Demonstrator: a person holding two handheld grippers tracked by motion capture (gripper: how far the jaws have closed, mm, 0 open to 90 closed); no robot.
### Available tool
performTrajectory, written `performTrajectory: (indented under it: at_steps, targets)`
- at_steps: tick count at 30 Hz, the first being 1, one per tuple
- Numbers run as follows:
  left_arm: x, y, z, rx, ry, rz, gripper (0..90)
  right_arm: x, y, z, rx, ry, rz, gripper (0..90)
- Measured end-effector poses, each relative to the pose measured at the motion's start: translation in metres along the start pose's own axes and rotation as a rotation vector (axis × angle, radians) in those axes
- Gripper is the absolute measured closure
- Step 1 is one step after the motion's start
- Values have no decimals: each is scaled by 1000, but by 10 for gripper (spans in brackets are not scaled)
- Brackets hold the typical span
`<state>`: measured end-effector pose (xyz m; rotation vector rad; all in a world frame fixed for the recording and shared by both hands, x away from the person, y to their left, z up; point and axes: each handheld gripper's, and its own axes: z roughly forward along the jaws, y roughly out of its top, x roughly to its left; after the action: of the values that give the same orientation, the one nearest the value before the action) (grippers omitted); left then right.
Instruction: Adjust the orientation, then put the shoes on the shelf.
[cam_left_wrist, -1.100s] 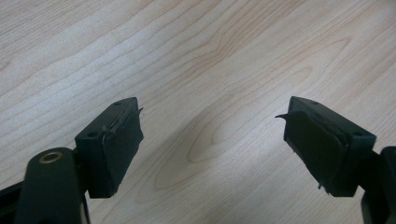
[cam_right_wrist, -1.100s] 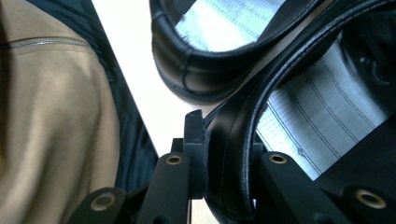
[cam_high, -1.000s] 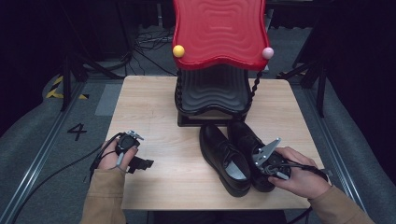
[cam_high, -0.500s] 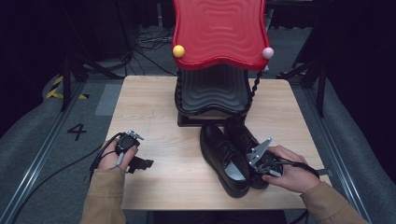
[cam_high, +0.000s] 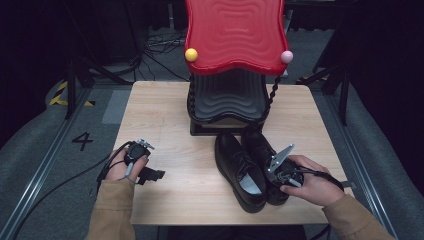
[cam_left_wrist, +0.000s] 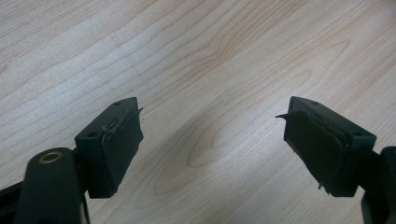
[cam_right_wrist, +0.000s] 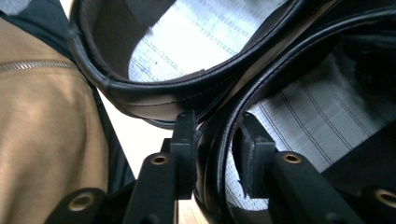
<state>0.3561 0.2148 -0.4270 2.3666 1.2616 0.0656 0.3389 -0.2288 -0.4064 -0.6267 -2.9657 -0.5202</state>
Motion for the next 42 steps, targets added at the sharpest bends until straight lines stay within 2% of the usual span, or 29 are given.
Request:
performTrajectory:
  at_steps: [8, 11, 14, 20, 22, 24, 26, 27, 30, 32, 33, 34, 37, 42]
  targets:
    - [1, 2, -1, -9, -1, -3, 196, 5, -5, -12, -19, 0, 48, 601]
    - [0, 2, 0, -6, 2, 6, 195, 8, -4, -19, -27, 14, 106, 562]
    - [-2, 1, -2, -11, 6, 8, 194, 12, 1, -26, -26, -23, 180, 525]
    - [-1, -1, -6, -15, 15, 5, 192, 11, 12, -37, -69, -14, 292, 464]
    - [-1, -2, -6, -13, 14, 7, 192, 8, 15, -34, -68, -4, 337, 461]
    - [-1, -2, -6, -15, 12, 4, 193, 4, 20, -30, -86, -9, 400, 457]
    - [-1, -3, -7, -16, 16, 6, 192, 0, 24, -25, -92, -9, 490, 443]
    - [-1, -3, -7, -17, 15, 4, 192, -2, 26, -22, -87, -23, 510, 444]
    - [0, -5, -8, -19, 14, -2, 192, -6, 30, -15, -78, -26, 535, 443]
    - [1, -5, -9, -22, 15, -3, 192, -9, 35, -5, -48, -40, 560, 461]
    - [1, -6, -9, -25, 13, -6, 193, -11, 38, 2, -18, -64, 566, 506]
    - [1, -6, -9, -26, 15, -5, 193, -11, 38, 2, -18, -64, 566, 506]
    - [2, -6, -10, -27, 18, -5, 192, -13, 41, 12, 29, -83, 588, 601]
    - [2, -6, -9, -25, 16, -6, 193, -14, 44, 24, 68, -111, 616, 614]
